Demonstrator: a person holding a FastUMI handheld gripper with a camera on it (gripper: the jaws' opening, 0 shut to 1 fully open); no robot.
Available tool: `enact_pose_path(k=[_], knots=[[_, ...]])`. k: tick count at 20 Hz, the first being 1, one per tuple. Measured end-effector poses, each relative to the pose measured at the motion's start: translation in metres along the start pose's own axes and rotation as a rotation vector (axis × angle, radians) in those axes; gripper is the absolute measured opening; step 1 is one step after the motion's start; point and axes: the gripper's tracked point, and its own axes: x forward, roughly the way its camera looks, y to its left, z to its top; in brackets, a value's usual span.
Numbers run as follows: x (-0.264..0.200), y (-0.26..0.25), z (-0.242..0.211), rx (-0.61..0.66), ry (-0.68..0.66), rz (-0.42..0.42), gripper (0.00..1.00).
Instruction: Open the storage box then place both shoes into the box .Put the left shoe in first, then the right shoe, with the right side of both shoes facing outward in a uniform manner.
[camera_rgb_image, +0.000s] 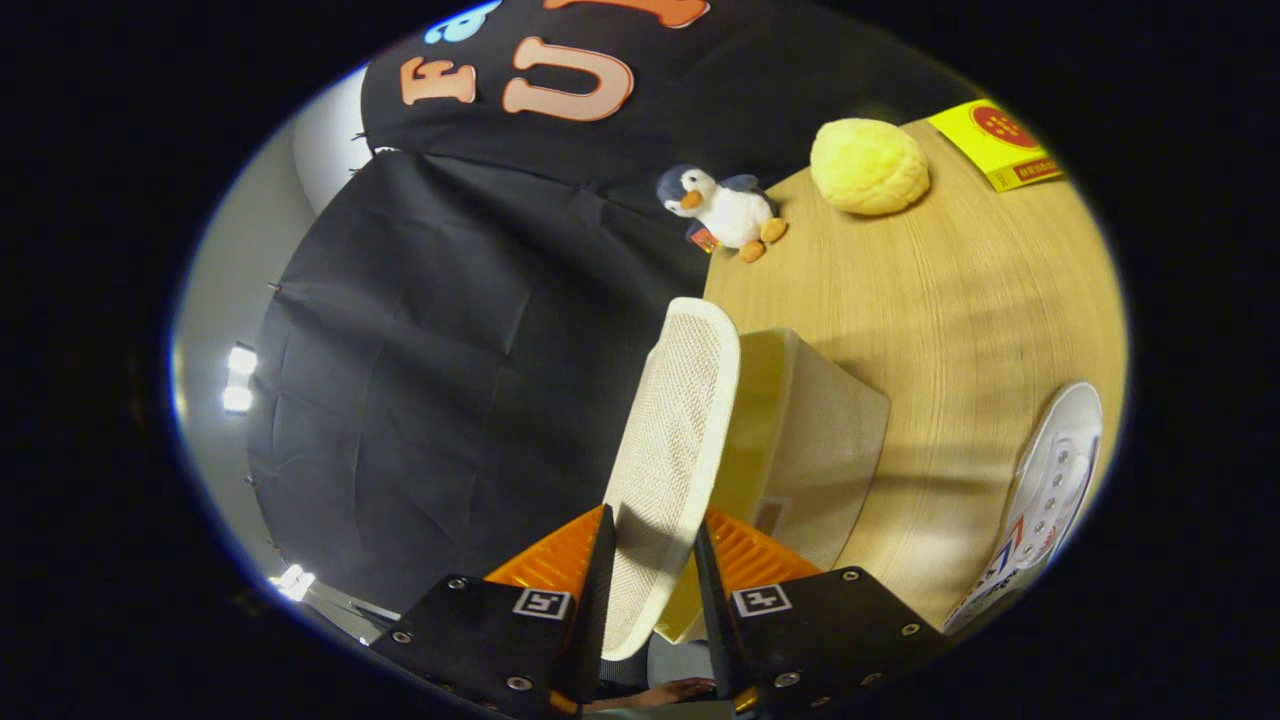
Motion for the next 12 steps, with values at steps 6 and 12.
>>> enact_pose_path(k=[6, 12], knots=[[0.015, 0.053, 0.027, -0.066, -0.078, 0.013, 0.22], [0.052, 0.117, 0.036, -0.124, -0.098, 0.058, 0.2]])
